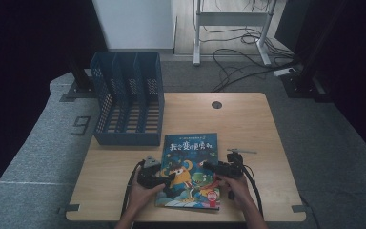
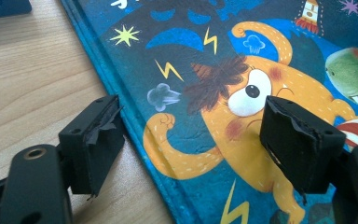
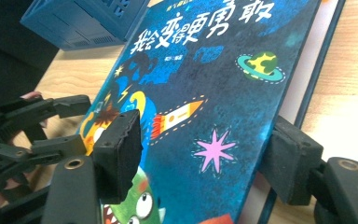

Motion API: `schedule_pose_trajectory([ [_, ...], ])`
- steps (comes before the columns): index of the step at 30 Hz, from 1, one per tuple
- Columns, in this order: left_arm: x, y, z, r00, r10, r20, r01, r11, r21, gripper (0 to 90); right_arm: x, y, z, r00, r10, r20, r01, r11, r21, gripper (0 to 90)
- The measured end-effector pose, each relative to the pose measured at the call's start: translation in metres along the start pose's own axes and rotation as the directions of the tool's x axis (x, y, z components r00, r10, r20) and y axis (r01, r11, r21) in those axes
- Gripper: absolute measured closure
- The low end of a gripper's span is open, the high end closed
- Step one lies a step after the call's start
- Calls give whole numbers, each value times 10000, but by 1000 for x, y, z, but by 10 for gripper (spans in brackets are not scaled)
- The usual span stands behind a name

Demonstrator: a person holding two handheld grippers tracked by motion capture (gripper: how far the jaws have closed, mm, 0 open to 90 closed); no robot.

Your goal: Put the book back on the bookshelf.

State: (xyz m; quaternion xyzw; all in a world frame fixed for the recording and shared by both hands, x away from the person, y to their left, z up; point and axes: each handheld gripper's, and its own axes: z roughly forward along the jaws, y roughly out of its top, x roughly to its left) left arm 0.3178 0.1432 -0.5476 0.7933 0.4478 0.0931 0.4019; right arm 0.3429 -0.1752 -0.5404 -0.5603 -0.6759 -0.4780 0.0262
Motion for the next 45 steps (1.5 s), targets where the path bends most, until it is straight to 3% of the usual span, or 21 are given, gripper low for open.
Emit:
schedule_pose_trajectory([
  [17,1,0,-1,9999,-70,89,71,10000,-21,213,-5,6,6,9989,-472,65,474,9978,-469,389],
  [27,0,0,0,10000,10,43,-10,10000,11,213,-11,12,18,9972,-704,235,714,9966,-418,411],
  [38,2,-1,-1,9999,-46,145,46,10000,-20,215,-16,15,25,9989,-413,-203,399,9969,-671,457],
  [45,3,-1,-2,9997,-104,238,104,9999,-23,215,-18,17,22,9976,-502,-481,465,9960,-760,500],
])
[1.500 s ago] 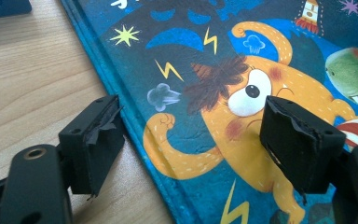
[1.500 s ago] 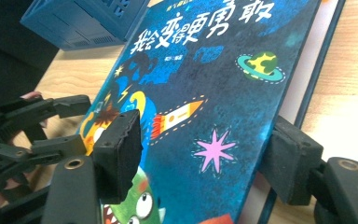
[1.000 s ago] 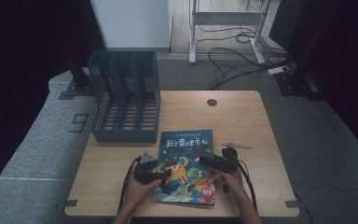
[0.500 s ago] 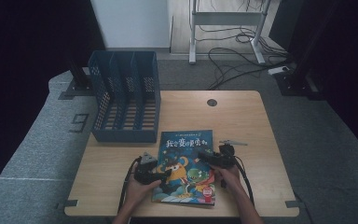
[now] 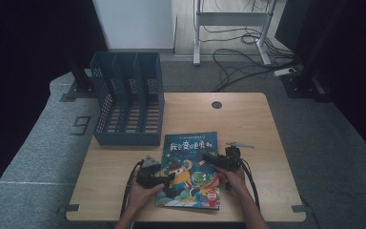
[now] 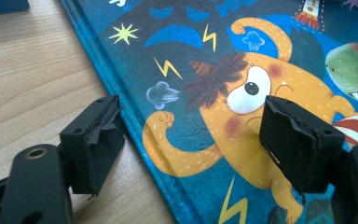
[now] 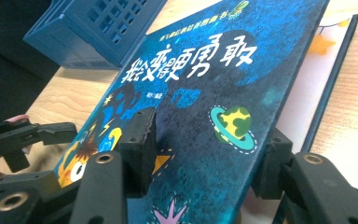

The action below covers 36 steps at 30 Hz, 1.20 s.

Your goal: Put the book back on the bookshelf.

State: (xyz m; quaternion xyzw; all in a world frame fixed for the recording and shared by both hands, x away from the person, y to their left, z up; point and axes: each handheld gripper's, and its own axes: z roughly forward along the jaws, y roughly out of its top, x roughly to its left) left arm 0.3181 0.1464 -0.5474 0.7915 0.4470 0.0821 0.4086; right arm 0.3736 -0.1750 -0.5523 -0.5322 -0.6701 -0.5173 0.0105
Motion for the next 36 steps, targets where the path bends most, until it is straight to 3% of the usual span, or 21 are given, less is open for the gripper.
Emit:
schedule_pose_trajectory([
  [6,0,0,-3,9999,105,36,-104,9999,-95,222,-1,3,-7,9974,258,-675,-268,9995,-145,590],
  [12,0,0,-4,9999,56,97,-55,9999,-121,222,-3,5,-10,9932,564,-1021,-584,9982,-167,645],
  [15,0,1,-6,9999,77,123,-75,9998,-176,223,-2,7,-15,9886,416,-1449,-493,9975,-498,692],
  [20,-3,2,-9,9997,193,139,-190,9996,-213,225,11,13,-22,9929,-87,-1186,18,9983,-582,700],
  [29,-10,1,-10,9979,446,467,-447,9990,20,224,12,14,-28,9956,90,-936,-163,9968,-780,713],
  [36,-21,-1,-7,9944,817,667,-839,9960,308,218,1,18,-38,9973,373,-626,-440,9930,-1095,723],
])
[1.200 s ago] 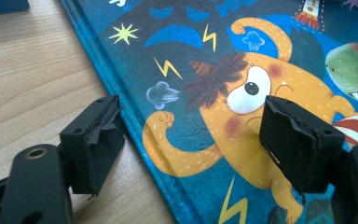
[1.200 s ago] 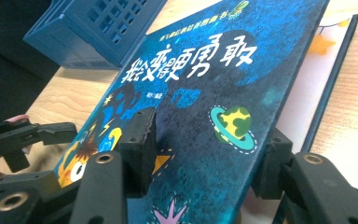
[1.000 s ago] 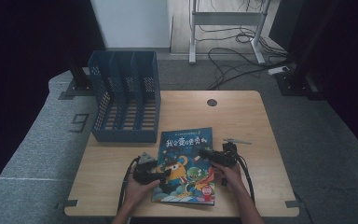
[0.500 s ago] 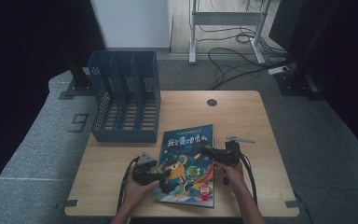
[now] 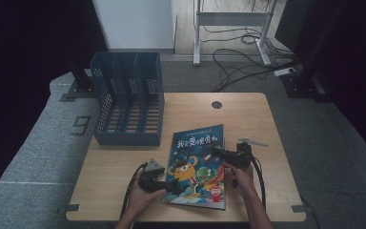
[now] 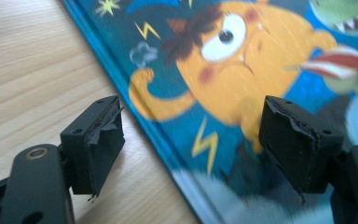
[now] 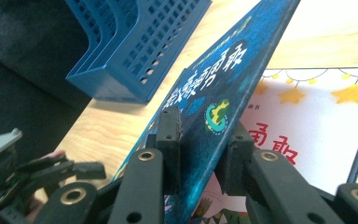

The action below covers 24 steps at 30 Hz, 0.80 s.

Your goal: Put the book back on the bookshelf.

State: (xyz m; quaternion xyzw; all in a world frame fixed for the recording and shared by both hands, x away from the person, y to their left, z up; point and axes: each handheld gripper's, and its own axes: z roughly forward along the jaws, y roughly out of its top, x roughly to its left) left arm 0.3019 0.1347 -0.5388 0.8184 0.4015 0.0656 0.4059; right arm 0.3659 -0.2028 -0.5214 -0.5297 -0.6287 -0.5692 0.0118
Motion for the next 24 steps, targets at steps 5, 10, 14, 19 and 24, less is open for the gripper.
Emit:
schedule_pose_trajectory([
  [5,-8,-1,3,9993,316,210,-321,9991,279,212,-10,4,-9,9992,324,231,-318,9991,-288,731],
  [10,-13,-2,4,9983,575,118,-579,9974,434,206,-17,6,-16,9980,503,390,-484,9977,-478,734],
  [14,-14,-3,2,9975,689,136,-695,9960,569,206,-18,7,-19,9976,490,483,-465,9976,-507,733],
  [19,-15,-4,1,9973,701,203,-714,9950,700,201,-19,8,-19,9975,510,493,-484,9975,-516,733],
  [24,-18,-7,-1,9966,789,249,-807,9935,805,201,-20,9,-21,9974,472,550,-444,9978,-502,732],
])
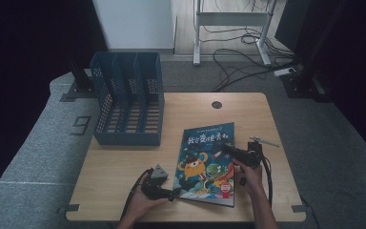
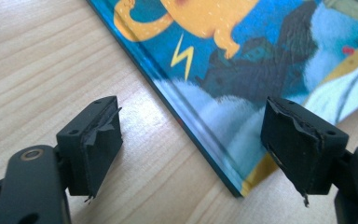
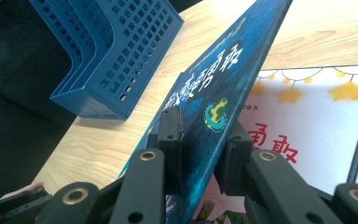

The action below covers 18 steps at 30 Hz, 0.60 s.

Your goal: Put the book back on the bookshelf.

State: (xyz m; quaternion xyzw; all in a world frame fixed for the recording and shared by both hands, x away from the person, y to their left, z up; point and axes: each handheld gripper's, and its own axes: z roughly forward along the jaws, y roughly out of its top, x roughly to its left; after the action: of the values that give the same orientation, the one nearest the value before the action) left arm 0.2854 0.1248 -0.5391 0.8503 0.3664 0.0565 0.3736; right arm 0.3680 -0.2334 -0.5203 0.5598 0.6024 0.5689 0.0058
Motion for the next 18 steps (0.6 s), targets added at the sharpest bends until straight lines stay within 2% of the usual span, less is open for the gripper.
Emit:
schedule_pose_trajectory([
  [9,-3,-2,0,10000,27,88,-28,10000,73,199,-4,2,-5,9999,130,64,-129,9999,-91,733],
  [13,-6,-3,0,9996,41,267,-48,9996,277,193,-6,2,-6,9998,197,84,-196,9998,-104,733],
  [14,-10,-4,1,9995,308,77,-310,9989,342,190,-7,2,-6,9997,207,106,-206,9997,-133,732],
  [18,-13,-4,2,9992,397,81,-400,9987,312,184,-7,2,-7,9997,162,164,-159,9997,-174,731],
])
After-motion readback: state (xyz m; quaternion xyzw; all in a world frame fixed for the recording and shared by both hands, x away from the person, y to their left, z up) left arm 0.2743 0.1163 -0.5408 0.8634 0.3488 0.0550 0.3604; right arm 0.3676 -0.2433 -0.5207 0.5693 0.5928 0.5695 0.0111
